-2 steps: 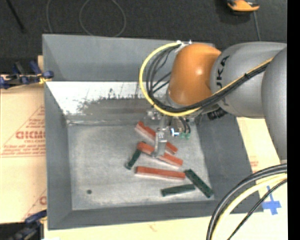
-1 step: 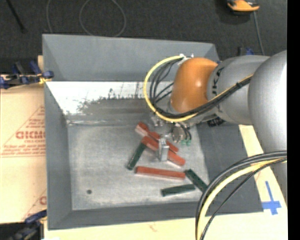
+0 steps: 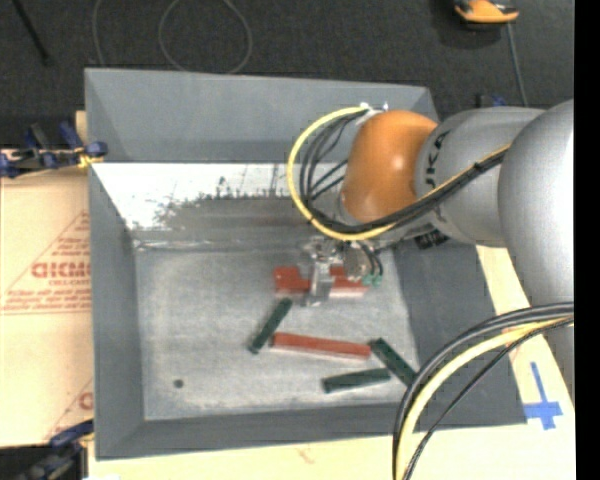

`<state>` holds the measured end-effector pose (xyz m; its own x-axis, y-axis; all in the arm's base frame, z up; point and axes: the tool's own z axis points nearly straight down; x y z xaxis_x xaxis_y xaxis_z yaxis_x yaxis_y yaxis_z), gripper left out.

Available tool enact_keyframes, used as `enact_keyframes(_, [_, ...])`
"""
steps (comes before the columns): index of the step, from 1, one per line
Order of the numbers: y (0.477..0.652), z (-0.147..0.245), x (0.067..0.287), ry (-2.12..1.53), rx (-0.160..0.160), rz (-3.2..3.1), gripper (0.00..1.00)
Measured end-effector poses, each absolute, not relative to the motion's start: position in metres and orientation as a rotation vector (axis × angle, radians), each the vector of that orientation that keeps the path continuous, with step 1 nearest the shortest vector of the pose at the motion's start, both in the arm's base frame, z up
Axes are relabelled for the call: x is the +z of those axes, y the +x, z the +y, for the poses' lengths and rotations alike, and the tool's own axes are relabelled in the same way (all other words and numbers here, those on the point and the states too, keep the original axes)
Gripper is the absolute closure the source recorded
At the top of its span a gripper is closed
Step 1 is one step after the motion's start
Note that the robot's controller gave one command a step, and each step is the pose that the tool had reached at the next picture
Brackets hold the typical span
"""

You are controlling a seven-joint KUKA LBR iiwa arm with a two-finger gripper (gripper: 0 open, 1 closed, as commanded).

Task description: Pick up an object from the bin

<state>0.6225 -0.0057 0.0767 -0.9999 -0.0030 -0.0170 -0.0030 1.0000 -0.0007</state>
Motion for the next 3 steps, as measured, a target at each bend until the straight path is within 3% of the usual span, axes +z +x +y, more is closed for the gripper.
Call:
enact_keyframes(1, [0.581,-0.070,0.205,-0.143,-0.007,3.127,1.00])
enact_keyframes(2, [0.581,-0.067,0.200,-0.147,-0.002,3.134,0.00])
enact_keyframes(3, [0.639,-0.052,0.068,-0.234,-0.003,3.128,0.00])
